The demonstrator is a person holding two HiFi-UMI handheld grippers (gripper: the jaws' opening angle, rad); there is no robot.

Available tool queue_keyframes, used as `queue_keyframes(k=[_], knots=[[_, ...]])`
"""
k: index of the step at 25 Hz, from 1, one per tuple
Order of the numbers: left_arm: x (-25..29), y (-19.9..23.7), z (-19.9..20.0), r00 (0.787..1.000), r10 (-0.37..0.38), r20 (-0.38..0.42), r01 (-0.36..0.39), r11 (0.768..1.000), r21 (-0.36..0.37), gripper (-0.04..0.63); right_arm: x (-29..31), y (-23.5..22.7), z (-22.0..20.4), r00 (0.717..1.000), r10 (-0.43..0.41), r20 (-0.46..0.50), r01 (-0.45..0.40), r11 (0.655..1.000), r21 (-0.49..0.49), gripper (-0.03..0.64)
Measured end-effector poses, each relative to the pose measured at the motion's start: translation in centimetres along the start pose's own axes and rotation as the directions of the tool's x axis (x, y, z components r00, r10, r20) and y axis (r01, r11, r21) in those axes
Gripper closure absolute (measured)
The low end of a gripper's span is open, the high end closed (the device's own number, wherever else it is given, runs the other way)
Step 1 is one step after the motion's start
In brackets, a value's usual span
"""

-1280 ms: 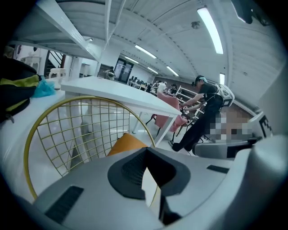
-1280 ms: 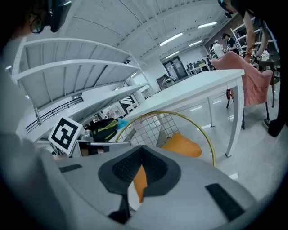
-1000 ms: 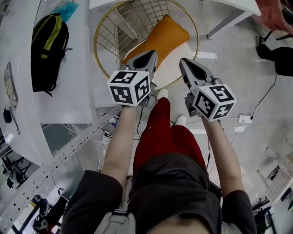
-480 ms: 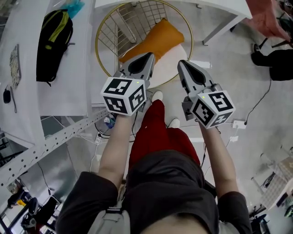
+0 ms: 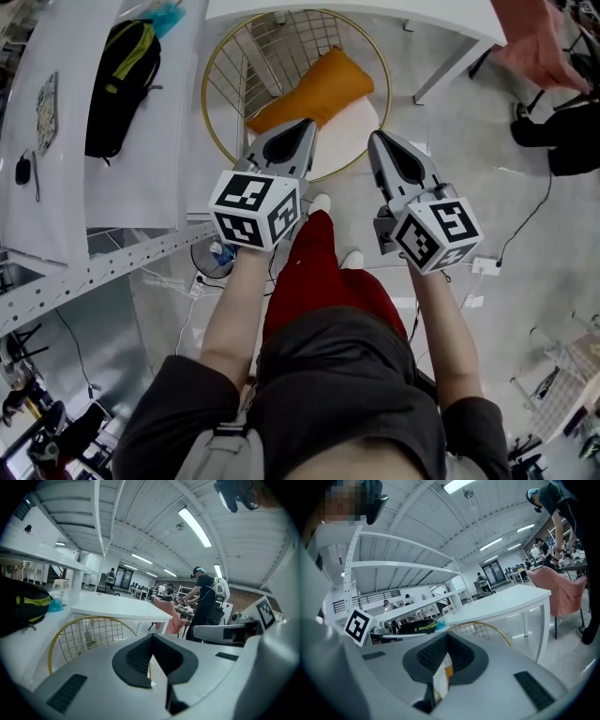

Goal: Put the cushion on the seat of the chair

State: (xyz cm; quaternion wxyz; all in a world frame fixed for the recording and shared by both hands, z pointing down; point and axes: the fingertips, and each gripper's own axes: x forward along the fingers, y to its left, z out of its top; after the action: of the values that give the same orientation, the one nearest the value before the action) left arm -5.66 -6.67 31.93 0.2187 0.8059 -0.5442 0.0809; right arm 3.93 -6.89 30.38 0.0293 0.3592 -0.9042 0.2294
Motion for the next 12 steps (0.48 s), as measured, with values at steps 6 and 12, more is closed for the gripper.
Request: queue_keyframes(k=[6,12], knots=[[-1.9,-1.9,0.8,0.999,0.011,0.046,-0.011,1.0,0.003,0.584,-1.9,1.0,1.3,0.999,0.016,0.034,-0.015,1.0,-0.024,0.6],[-4.3,-3.3,2.1,0.995,0.016,0.101,-0.017,1.0,0.01,0.586,-3.6,2.6,2.3,0.998,0.036,0.058,-0.033,0.998,-0.051,0.6]])
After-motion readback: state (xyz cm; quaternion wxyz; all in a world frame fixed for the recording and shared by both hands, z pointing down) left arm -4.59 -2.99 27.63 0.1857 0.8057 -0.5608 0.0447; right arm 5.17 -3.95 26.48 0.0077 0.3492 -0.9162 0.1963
